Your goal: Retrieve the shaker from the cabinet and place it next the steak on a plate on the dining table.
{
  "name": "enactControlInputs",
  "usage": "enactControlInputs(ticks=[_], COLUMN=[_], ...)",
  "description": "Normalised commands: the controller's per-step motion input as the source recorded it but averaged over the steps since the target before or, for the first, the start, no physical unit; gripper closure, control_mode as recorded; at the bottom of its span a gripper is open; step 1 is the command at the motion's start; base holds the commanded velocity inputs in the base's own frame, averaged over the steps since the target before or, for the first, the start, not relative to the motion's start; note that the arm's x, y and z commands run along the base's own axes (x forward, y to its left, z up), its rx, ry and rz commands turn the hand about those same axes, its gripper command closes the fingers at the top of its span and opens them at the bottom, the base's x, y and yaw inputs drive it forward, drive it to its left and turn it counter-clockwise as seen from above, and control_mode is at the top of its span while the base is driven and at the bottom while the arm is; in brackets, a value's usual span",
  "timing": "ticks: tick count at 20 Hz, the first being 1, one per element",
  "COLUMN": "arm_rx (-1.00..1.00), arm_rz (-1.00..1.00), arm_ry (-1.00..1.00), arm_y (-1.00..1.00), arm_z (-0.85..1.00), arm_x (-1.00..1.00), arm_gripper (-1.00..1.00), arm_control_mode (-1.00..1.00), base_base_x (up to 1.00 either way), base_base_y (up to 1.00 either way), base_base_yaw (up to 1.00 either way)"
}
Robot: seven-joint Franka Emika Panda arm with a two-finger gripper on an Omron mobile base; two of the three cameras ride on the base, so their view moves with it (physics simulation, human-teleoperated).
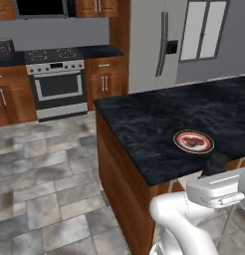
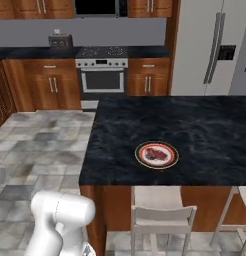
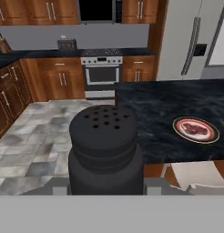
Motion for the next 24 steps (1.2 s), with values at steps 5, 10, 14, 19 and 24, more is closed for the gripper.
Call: enactControlInputs(ticks=[5,10,14,19,24], arm_rx=[0.0,0.0,0.0,0.0,0.0], arm_rz=[0.0,0.0,0.0,0.0,0.0], arm_ry=[0.0,0.0,0.0,0.0,0.0], arm_y=[0.0,0.0,0.0,0.0,0.0], arm_z=[0.0,0.0,0.0,0.0,0.0], arm_x=[0.0,0.0,0.0,0.0,0.0], arm_gripper=[1.0,1.0,1.0,1.0,1.0], arm_control_mode=[1.0,1.0,1.0,1.0,1.0], base_base_x=[-0.44,-0.91,-0.21,0.07,0.37], base_base_y=[-0.71,-0.47,-0.73,-1.0,-0.9], base_base_yaw=[0.19,-0.01,-0.01,0.0,0.0])
